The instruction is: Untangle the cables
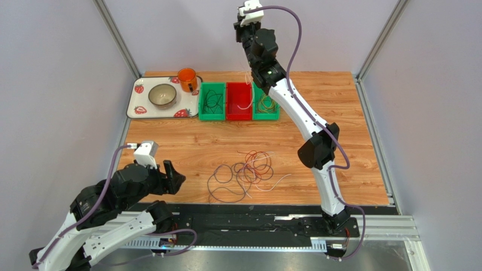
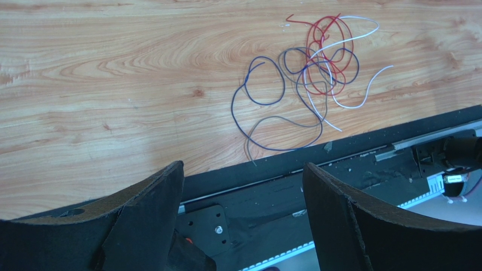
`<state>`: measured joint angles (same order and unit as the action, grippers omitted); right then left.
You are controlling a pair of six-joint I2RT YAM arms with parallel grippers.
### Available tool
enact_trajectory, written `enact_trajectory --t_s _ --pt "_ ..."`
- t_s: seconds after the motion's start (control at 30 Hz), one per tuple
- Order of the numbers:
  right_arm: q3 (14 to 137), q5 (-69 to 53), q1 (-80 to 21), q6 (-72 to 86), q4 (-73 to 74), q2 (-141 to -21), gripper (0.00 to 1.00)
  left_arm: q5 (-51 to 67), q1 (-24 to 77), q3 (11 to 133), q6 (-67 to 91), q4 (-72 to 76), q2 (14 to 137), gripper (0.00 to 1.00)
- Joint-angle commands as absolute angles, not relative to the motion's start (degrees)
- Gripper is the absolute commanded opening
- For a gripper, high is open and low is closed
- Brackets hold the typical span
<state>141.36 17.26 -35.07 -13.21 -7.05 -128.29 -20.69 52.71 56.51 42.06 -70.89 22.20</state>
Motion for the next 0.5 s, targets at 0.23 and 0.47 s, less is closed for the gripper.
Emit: enact_trajectory --t_s 0.23,0.47 --pt "125.9 14.0 -31.9 -6.6 -23.5 -126.0 0.00 -21.2 52.5 56.3 42.6 -69.9 21.7 0.85" --pt "133.6 12.0 -31.9 -3.9 -19.8 -128.6 0.00 -21.7 52.5 56.5 43.1 -70.2 21.4 0.85"
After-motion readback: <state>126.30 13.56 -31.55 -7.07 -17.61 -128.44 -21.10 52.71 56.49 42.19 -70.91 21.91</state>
